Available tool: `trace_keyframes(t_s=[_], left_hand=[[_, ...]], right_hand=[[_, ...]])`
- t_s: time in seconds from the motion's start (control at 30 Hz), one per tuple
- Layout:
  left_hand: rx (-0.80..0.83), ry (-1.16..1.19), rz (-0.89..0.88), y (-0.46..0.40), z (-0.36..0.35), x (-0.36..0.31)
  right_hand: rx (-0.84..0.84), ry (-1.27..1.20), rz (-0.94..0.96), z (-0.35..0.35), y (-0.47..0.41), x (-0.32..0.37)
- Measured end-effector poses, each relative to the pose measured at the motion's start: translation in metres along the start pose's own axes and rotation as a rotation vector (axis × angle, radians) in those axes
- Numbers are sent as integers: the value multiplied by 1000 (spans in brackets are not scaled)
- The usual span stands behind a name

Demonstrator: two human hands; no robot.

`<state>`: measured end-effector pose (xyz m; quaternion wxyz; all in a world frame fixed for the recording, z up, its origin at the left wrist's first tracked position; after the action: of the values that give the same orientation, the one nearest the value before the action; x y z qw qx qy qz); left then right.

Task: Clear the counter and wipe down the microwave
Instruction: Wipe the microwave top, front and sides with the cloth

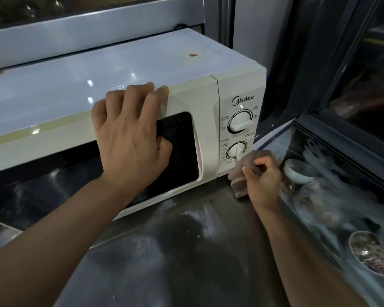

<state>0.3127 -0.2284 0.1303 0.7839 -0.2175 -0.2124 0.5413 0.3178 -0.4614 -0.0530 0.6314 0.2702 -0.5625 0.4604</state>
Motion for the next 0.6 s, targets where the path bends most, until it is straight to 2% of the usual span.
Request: trace_keyframes(t_s=[0.2,0.33,0.43,0.6], left_hand=[[13,-6,-4,-1,1,0],[37,-6,-2,0,2,0],[63,3,-7,0,4,-1],[77,17,-5,1,5,-1]], right_hand=[[-100,-147,-139,-25,20,4],[54,-157,-99,-62,50,20],[58,-116,-117,-65,50,21],[-92,-85,-155,-33,24,21]])
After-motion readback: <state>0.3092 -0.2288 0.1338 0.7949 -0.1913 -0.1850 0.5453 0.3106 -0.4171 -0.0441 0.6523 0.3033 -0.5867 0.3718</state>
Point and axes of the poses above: each hand's wrist, its own y-axis away from the middle knuckle, its own z-axis out of the back of the hand, x = y × z, the point moved 4 cm from there along -y, towards the middle knuckle, and after that the axes turned 12 degrees about x, right-handed, at the moved point
